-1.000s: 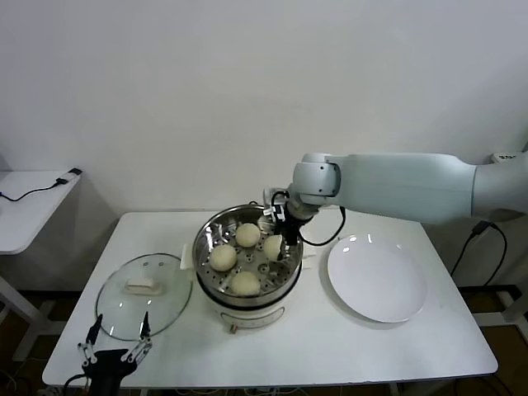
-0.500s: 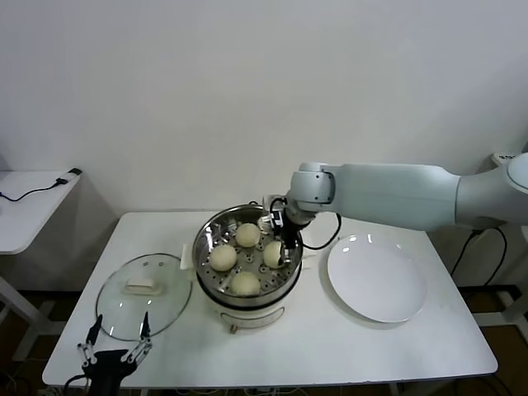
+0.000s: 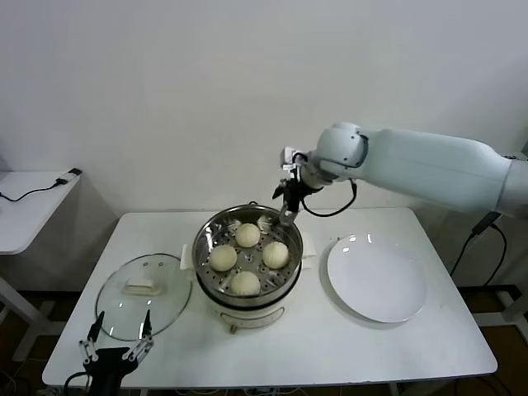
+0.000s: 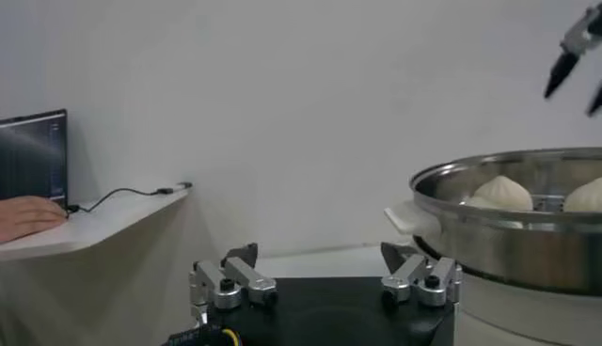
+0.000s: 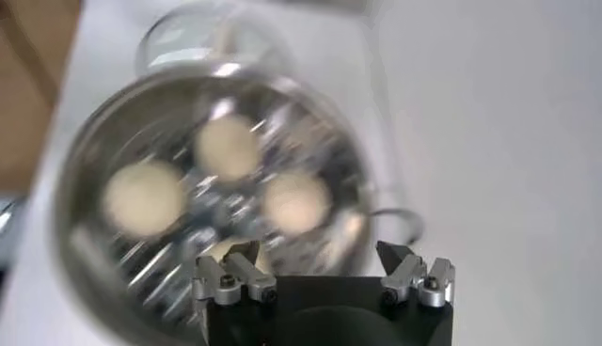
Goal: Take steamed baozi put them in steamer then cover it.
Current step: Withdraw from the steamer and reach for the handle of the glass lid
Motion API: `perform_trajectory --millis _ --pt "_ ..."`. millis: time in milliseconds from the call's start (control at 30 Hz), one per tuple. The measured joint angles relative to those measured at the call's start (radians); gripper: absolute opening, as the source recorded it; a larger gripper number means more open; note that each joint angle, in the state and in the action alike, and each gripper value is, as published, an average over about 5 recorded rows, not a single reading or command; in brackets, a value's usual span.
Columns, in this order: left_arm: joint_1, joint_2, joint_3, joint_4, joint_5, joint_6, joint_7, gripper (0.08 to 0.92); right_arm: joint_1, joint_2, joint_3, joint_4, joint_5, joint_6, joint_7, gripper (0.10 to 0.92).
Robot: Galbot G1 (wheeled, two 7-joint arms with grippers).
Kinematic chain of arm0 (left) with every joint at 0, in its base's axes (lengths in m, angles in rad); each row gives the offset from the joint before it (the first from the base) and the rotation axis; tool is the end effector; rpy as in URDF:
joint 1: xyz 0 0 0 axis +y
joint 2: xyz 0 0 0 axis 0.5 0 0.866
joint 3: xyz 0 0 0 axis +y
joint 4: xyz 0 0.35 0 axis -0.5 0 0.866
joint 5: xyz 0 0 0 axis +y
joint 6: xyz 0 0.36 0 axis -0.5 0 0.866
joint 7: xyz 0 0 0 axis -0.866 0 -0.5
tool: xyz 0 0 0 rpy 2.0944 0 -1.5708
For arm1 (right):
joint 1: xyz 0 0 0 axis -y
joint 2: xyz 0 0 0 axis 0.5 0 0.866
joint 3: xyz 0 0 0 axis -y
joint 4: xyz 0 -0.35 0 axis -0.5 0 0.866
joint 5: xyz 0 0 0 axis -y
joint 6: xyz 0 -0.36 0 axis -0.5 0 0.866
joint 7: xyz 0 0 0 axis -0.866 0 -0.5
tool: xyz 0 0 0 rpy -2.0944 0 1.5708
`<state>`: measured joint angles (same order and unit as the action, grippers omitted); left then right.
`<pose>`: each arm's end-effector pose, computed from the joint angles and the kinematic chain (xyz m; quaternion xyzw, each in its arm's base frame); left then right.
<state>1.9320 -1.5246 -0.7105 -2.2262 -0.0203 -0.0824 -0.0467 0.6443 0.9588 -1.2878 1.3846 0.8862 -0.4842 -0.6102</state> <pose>0.0786 0.0590 -0.2981 0.0723 -0.9922 -0.0751 0.0687 0.5446 0.0419 -0.0189 0.4977 -0.7198 0.4097 0.2576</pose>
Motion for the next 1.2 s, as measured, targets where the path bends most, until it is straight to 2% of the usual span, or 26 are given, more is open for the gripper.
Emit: perform_trajectory --millis 367,600,933,1200 --pt "-0.049 0.02 -0.025 0.003 -0.055 0.001 0.01 0.823 -0.454 -0.251 0.532 0.084 -0.051 0.139 0.316 0.823" --pt "-0.073 0.032 -0.025 0.015 -0.074 -0.014 0.004 0.823 -0.914 -0.323 0.985 0.185 -0.12 0.244 0.423 0.823" --pt "-0.094 0.052 -0.022 0.036 -0.069 -0.03 0.008 0.823 -1.559 -0.221 1.54 0.269 -0.231 0.414 0.448 0.823" --pt "-0.1 0.078 -0.022 0.07 0.003 -0.05 -0.022 0.823 -1.948 -0.072 1.726 0.287 -0.276 0.548 0.426 0.823"
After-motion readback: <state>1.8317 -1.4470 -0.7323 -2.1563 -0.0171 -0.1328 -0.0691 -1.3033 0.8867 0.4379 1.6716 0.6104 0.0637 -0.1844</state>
